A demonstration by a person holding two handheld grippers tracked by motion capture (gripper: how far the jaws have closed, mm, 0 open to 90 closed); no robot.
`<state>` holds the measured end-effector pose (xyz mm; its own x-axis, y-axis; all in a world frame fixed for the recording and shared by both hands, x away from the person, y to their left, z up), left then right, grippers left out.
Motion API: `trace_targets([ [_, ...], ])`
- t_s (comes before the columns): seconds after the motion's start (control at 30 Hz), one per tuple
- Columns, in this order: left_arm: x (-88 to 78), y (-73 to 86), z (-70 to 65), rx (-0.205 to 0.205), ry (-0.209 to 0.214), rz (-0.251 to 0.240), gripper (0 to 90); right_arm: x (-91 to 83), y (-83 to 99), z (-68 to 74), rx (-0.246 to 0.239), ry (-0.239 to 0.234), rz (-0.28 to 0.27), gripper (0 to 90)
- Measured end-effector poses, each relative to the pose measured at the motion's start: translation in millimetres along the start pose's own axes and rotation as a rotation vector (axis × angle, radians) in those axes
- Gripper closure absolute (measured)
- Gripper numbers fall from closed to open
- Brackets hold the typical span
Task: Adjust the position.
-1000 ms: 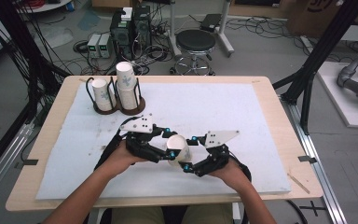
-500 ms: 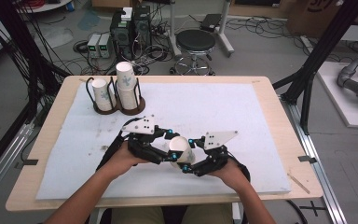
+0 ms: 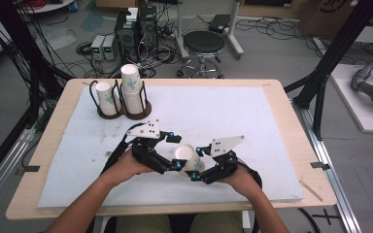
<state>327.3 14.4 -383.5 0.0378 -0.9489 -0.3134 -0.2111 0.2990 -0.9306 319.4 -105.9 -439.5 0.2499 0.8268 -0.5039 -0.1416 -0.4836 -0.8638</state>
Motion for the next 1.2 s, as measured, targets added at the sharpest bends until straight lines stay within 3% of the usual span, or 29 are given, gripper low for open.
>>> trace_targets([
  [0.6, -20.8, 2.0, -2.2, 0.025, 0.003, 0.080, 15.4, -6.8, -14.5, -5.5, -0.131, -0.018, 0.183, 34.3],
  [0.9, -20.8, 3.5, -5.5, 0.033, 0.024, 0.115, 15.4, -8.7, -22.4, -6.2, -0.173, -0.029, 0.231, 34.7],
  [1.2, -13.7, 10.1, -5.4, 0.040, 0.034, 0.166, 16.5, -3.6, -27.2, -3.7, -0.261, -0.041, 0.371, 34.7],
])
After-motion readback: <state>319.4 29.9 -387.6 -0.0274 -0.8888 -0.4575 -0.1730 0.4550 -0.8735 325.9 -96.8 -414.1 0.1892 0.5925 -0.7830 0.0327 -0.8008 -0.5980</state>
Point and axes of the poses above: each handheld gripper's, and its own axes: x roughly forward along the jaws, y roughly out of its underside, z roughly to its left, the point moved 8 cm from there along x, roughly forward along the jaws, and after that the axes turned 6 degrees about y, right-handed, at the moved point
